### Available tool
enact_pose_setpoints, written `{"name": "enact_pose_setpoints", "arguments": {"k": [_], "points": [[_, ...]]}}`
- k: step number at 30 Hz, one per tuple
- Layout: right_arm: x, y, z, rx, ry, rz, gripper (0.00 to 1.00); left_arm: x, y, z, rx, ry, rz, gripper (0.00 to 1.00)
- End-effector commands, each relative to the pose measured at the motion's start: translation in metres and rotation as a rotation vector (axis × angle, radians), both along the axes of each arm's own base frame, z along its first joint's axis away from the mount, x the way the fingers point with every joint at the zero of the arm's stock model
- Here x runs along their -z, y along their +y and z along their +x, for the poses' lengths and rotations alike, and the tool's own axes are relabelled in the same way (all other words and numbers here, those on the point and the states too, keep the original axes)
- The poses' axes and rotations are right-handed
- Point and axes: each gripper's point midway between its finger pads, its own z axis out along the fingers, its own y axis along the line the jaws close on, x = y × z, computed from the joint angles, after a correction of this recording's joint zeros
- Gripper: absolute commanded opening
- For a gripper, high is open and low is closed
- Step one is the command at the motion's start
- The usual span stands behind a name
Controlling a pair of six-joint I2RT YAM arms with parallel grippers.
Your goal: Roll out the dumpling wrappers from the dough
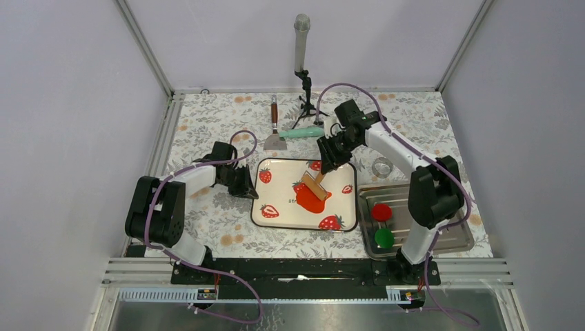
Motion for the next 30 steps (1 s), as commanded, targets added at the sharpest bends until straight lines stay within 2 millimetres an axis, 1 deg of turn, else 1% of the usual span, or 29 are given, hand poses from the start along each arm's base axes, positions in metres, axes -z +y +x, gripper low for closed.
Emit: {"name": "enact_pose_setpoints", "arguments": {"k": [1,3,6,7,10,14,19,24,28,30], "points": [[0.029,-0.015,0.018,0.018,0.005,-0.108,0.0,-0.001,0.006,0.008,0.008,-0.046,0.048,0.0],[0.048,-0.034,0.026,0.032,0.017,-0.212,0.0,-0.002,0.007,0.009,0.009,-0.055,0.051,0.0],[0.062,-0.057,0.036,0.045,0.032,-0.293,0.0,-0.004,0.007,0.008,0.011,-0.061,0.048,0.0],[0.065,-0.064,0.038,0.04,0.038,-0.321,0.0,-0.004,0.007,0.009,0.01,-0.065,0.05,0.0],[0.065,-0.08,0.046,0.045,0.031,-0.373,0.0,-0.005,0.007,0.009,0.008,-0.073,0.048,0.0],[0.066,-0.095,0.053,0.032,0.003,-0.436,0.0,-0.005,0.007,0.009,0.008,-0.074,0.049,0.0],[0.07,-0.105,0.061,0.038,-0.046,-0.469,0.0,-0.005,0.007,0.01,0.006,-0.075,0.047,0.0],[0.072,-0.109,0.062,0.043,-0.074,-0.482,0.0,-0.005,0.007,0.01,0.005,-0.075,0.048,0.0],[0.067,-0.112,0.058,0.053,-0.082,-0.472,0.0,-0.006,0.007,0.01,0.004,-0.076,0.046,0.0],[0.057,-0.107,0.056,0.047,-0.091,-0.431,0.0,-0.006,0.007,0.01,0.004,-0.076,0.045,0.0]]}}
